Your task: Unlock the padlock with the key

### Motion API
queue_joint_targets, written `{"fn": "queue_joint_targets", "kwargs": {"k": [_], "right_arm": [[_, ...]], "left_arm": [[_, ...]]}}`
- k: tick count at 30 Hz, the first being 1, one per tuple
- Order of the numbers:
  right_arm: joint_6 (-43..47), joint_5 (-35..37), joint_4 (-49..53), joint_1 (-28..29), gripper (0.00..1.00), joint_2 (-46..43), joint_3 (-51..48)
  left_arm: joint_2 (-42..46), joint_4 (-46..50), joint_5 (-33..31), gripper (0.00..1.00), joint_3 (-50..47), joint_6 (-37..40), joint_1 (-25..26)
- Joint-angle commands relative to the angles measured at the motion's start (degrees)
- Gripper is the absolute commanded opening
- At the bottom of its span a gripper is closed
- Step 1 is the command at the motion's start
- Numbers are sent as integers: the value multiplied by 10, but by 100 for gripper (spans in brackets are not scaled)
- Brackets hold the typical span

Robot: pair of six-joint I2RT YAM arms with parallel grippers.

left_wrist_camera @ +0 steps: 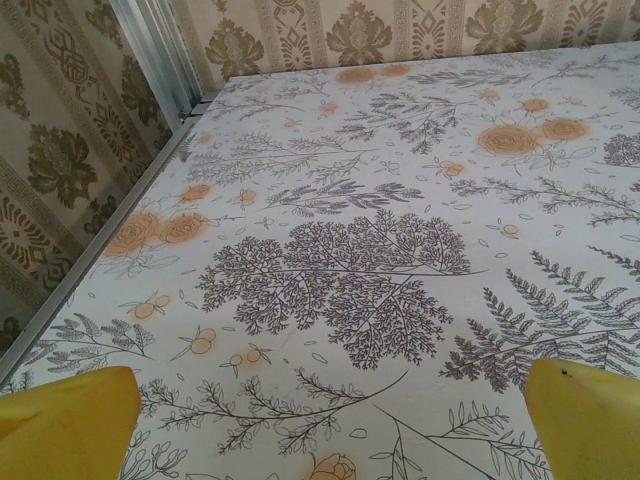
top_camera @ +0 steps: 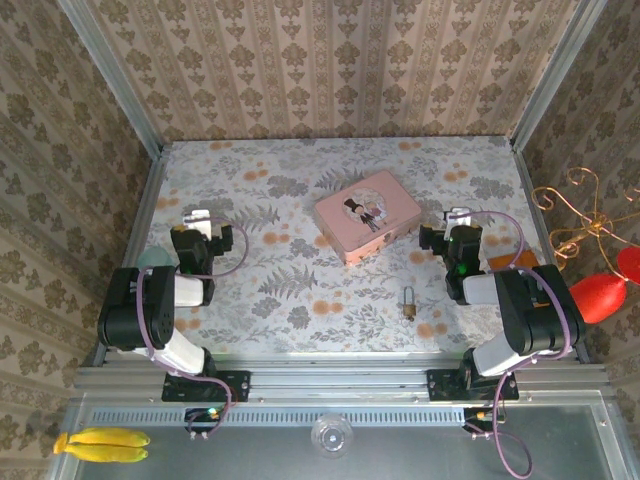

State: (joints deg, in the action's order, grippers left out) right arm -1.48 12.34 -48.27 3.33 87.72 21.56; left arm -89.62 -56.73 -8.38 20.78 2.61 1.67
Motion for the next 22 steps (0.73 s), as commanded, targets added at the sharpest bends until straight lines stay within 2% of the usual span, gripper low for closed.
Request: {"fn": "queue_joint_targets", "kwargs": {"k": [1,22], "right_arm": [[-7,-11,-20,-3,100,-1,11],[-10,-34,-12,-14,100,-2,15]], "left_arm": [[4,-1,-8,100,-5,-12,-3],[4,4,-11,100,-1,-10,0]]}}
